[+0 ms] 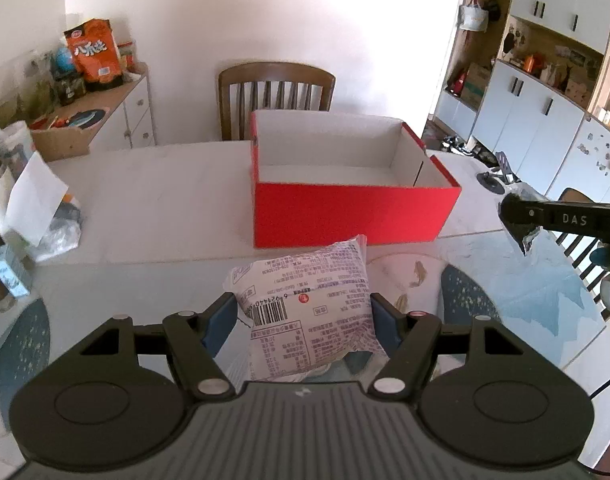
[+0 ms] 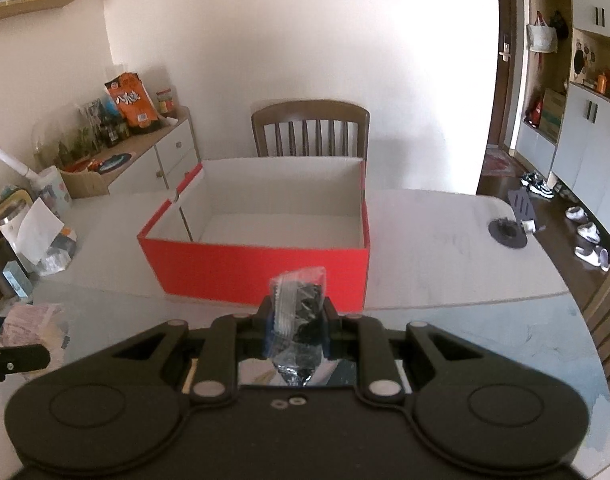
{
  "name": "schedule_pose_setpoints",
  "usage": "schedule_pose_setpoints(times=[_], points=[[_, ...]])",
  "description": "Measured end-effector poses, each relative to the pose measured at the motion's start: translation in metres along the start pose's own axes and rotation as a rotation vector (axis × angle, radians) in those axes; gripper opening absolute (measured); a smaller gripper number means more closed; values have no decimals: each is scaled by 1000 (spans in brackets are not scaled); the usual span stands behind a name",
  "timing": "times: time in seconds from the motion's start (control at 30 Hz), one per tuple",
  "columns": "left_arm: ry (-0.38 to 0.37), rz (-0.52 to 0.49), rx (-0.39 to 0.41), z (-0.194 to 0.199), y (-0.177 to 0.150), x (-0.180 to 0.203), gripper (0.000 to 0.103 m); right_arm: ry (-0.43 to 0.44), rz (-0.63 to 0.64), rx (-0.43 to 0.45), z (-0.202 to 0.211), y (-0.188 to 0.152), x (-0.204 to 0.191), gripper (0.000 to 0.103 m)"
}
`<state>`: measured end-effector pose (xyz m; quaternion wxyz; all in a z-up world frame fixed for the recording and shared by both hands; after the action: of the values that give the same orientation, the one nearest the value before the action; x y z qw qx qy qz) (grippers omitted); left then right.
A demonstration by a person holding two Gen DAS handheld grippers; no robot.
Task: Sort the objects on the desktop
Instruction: 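Carry both held bags up and over into the red box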
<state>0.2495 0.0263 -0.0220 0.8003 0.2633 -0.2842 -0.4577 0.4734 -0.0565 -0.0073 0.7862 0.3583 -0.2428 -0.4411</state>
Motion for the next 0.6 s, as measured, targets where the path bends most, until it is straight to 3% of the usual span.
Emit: schedule_pose_setpoints(times=[0.6], points=[[10,-14,41,-41,63,43,71,75,85,43,-28,62,17,22]])
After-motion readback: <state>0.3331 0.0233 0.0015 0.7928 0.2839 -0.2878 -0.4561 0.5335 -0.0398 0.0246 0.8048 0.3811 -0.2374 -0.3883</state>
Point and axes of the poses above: each gripper's, at about its wrist camera, not at the fingertips, and z roughly against the way its jaws point, x to its right, y to its top, the point moved 7 cm from there along -z, roughly the way its jaws point, and after that the axes turned 14 degrees about z, right-handed, at the moved point
